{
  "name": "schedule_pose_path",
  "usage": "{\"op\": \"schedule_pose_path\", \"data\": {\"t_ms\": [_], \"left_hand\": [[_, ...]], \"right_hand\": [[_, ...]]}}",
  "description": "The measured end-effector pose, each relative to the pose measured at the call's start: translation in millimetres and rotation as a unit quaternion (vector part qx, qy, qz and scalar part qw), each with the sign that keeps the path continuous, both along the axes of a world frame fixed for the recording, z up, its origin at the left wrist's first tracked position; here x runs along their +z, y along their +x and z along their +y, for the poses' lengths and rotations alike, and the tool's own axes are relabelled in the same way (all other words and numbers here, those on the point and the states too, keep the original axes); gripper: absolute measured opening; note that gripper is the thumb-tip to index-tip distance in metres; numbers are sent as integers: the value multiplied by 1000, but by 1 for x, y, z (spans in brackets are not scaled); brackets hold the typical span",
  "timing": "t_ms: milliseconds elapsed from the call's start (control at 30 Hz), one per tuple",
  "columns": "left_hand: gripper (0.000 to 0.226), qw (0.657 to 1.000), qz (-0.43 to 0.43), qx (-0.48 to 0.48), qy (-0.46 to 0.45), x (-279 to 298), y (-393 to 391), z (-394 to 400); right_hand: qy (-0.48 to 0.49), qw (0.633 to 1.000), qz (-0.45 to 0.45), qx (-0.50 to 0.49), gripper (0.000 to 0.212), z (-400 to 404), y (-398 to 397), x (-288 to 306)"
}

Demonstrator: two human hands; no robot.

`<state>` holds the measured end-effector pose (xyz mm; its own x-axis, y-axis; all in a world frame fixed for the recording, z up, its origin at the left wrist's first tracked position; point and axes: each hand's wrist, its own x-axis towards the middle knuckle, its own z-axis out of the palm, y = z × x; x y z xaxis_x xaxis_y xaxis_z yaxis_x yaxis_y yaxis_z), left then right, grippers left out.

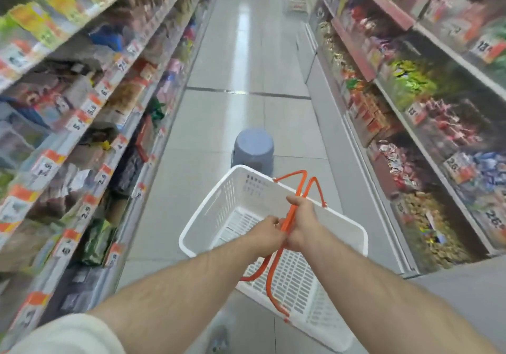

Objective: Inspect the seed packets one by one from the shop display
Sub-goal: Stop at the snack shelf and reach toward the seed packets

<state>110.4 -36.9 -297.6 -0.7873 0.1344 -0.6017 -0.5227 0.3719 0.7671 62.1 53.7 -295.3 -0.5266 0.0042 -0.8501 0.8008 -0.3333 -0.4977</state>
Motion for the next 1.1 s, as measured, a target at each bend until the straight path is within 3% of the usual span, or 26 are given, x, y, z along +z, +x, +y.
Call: {"op": "schedule_pose_path", "data": {"t_ms": [133, 333, 500, 633, 867, 1100], "left_hand": [[36, 999, -7, -36, -21, -1, -107, 15], [21, 998, -24, -47, -23, -11, -263, 45], [25, 996, -34, -58, -62, -6, -375, 68], [24, 996, -28, -64, -57, -3, -457, 83], [21, 985, -29, -156, -73, -14, -596, 95], [18, 967, -111, -225, -40, -30, -721, 98]], "right_hand": [[-41, 997, 33, -65, 27, 22, -98, 3], [-88, 988, 30, -127, 35, 56, -250, -4], [-122, 980, 19, -157, 42, 89, -357, -4], [-116, 973, 21, -199, 48, 101, -434, -3], [-91, 961, 38, -258, 47, 113, -558, -19], [-30, 937, 27, -346, 36, 114, -665, -36]]}}
